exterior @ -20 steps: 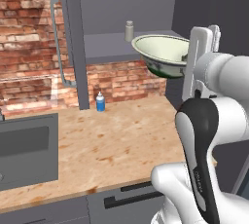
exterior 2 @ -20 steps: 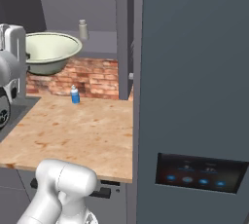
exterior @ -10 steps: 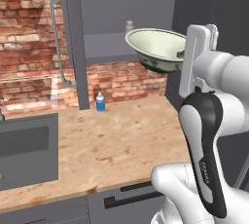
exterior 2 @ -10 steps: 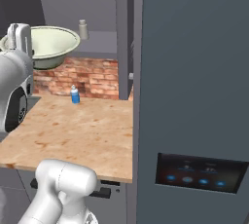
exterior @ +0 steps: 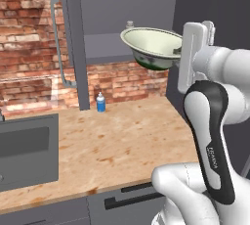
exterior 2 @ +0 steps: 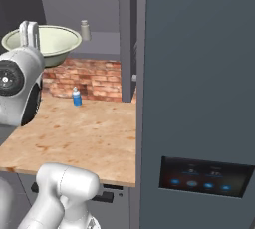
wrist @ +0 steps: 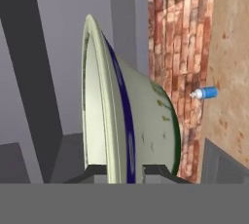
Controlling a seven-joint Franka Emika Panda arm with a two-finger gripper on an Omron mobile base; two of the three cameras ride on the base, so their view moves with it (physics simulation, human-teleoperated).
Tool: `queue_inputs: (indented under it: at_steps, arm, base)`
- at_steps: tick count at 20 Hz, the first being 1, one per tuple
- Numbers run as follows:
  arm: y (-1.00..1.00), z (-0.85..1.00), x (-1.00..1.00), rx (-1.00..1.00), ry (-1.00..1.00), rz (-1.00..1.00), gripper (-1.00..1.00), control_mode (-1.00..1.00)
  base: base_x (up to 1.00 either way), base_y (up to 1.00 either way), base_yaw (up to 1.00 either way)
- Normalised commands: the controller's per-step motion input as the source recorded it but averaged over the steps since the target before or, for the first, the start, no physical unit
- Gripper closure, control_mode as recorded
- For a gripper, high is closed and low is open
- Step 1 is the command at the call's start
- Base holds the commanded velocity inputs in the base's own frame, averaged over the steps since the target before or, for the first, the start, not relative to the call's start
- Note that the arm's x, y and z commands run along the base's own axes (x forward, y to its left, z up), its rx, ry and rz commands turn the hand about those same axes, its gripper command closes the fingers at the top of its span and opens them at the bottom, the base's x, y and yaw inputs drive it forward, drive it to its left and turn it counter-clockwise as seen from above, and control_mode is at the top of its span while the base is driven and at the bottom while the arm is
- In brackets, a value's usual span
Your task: Pick the mug and place it in the sink. Pick the bowl and place it in the open cabinet and then close the cabinet.
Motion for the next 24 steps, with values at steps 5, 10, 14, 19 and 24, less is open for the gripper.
queue_inputs:
  at_steps: [5, 10, 14, 19, 24]
  arm:
    - [0.05, 0.0, 0.11, 0.0, 0.0, 0.03, 1.0, -1.0]
    - [0.0, 0.0, 0.25, 0.0, 0.0, 0.01, 1.0, -1.0]
    - [0.04, 0.0, 0.23, 0.0, 0.0, 0.01, 1.0, -1.0]
    - [0.13, 0.0, 0.15, 0.0, 0.0, 0.01, 1.0, -1.0]
    - [0.15, 0.0, 0.25, 0.0, 0.0, 0.0, 1.0, -1.0]
  base:
    - [0.0, 0.0, 0.0]
    - [0.0, 0.0, 0.0]
    - [0.0, 0.0, 0.0]
    - [0.0, 0.0, 0.0]
    - [0.0, 0.0, 0.0]
